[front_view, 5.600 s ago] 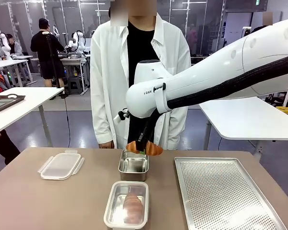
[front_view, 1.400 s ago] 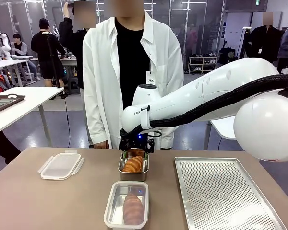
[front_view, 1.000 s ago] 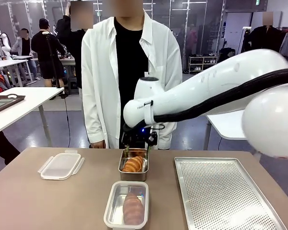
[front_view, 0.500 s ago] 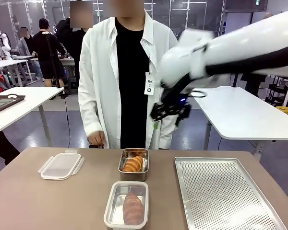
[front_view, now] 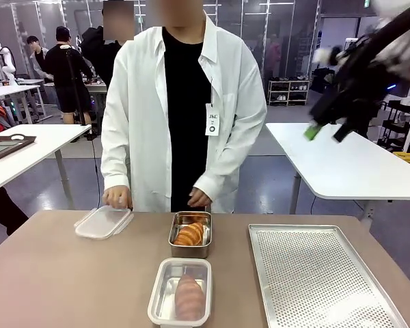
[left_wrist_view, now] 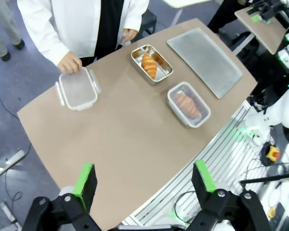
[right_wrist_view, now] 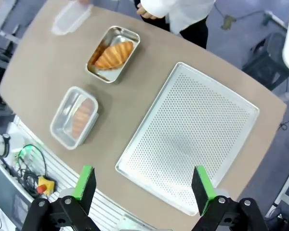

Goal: Place the bread into the airtight container.
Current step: Pick up a Butter Roll and place it into an empty Airtight Container.

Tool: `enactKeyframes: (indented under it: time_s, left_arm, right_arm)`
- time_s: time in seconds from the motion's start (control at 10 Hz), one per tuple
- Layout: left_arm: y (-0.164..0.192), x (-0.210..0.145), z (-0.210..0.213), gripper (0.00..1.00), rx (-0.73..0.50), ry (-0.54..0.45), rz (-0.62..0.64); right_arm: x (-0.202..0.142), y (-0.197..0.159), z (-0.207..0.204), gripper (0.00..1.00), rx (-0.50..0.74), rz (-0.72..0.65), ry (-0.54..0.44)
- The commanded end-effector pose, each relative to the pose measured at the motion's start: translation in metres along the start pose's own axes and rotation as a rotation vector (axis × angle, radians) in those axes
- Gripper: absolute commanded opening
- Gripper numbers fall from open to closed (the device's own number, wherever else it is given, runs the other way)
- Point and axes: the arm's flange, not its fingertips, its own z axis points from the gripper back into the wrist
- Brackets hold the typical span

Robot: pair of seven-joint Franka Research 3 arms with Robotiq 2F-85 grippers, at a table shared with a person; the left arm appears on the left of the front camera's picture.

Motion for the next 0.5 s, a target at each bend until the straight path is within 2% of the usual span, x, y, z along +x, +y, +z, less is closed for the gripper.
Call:
enactKeyframes:
  time_s: [0.0, 0.2, 0.4]
  left_arm:
    - [0.000, 0.000, 0.001, 1.00, -0.008, 0.002, -0.019]
    - [0.000, 0.000, 0.001, 1.00, -0.008, 0.002, -0.019]
    - [0.000, 0.000, 0.001, 1.00, -0.008, 0.002, -0.019]
  right_arm:
    - [-0.038, -0.009, 0.031, 1.00, 0.028, 0.020, -0.051]
    - [-0.079, -0.006, 0.071, 1.00, -0.046, -0.018, -0.120]
    - [-0.087, -0.008, 0.068, 1.00, -0.061, -0.062, -0.094]
